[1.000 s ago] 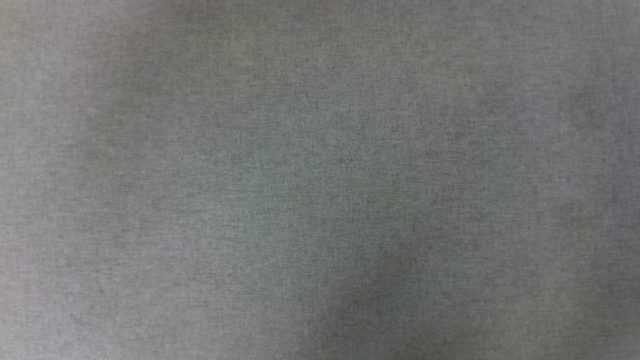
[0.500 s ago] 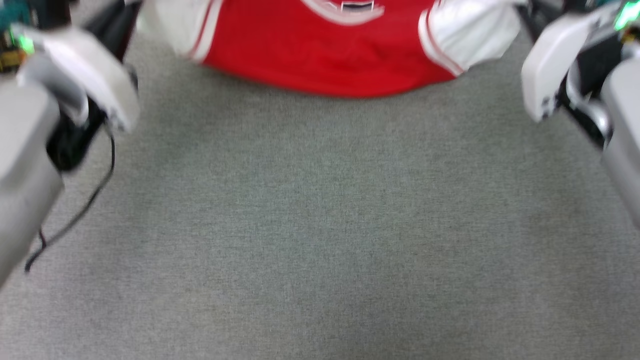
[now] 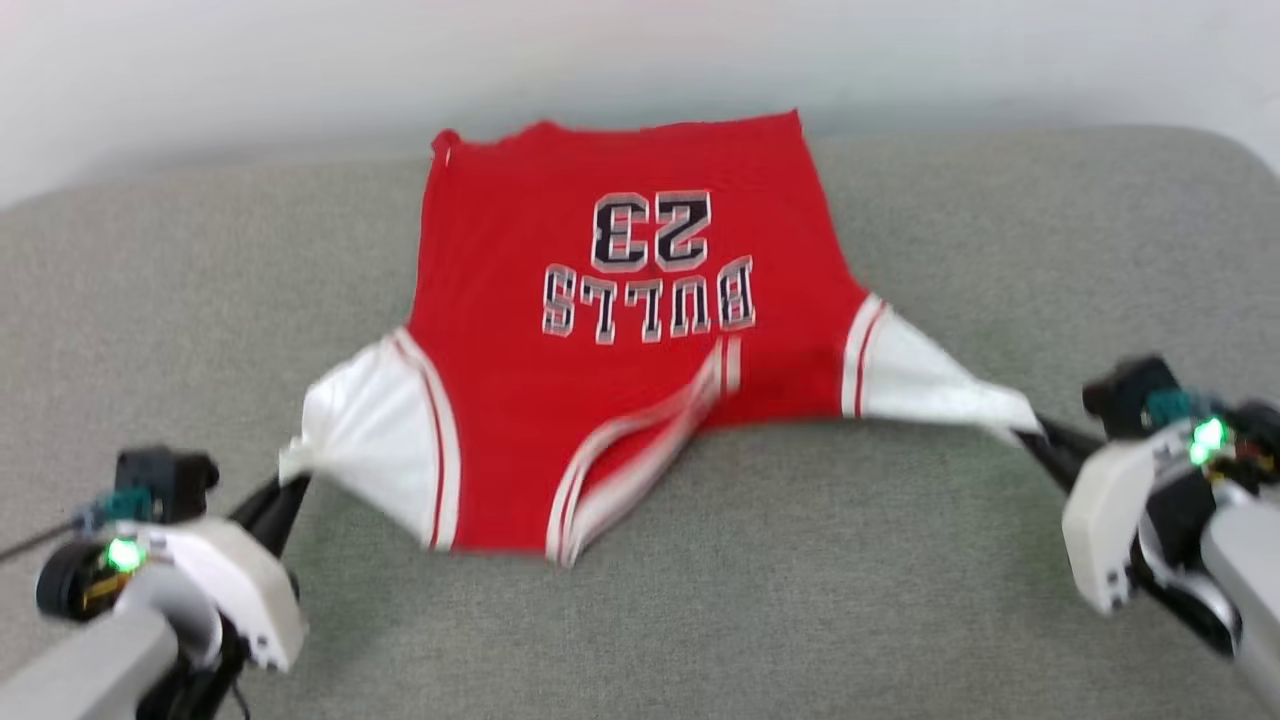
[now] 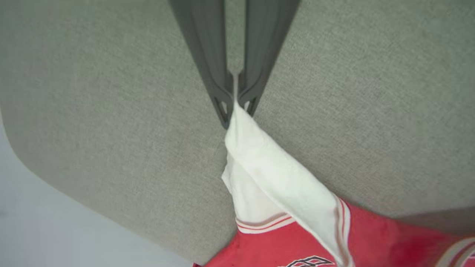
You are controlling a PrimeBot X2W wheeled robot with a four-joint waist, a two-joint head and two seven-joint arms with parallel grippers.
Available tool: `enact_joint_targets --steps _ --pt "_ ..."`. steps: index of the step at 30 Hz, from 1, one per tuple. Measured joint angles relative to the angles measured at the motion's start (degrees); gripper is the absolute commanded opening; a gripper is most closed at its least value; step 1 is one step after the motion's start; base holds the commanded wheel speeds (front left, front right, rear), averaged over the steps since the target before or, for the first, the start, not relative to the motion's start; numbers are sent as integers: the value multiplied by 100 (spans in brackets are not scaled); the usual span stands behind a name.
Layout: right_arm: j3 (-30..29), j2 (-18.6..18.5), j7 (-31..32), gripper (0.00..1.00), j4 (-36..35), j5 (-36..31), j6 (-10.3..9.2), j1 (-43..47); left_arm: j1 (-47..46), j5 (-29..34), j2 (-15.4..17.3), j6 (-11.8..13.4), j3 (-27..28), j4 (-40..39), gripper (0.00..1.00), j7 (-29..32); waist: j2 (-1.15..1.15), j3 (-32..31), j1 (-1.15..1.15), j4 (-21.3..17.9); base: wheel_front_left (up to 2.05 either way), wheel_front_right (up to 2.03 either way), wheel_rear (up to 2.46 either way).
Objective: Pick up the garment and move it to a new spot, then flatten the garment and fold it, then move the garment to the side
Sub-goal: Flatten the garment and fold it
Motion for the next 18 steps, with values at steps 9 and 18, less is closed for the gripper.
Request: enact_joint_targets --steps 9,18 --pt "-631 -387 268 0 -839 196 0 1970 1493 -223 437 648 -120 -755 0 -9 0 -628 0 -116 0 0 0" --pt "-1424 -381 687 0 -1553 -36 0 3737 2583 -349 494 1082 108 -1386 0 -18 0 -773 0 -99 0 0 0"
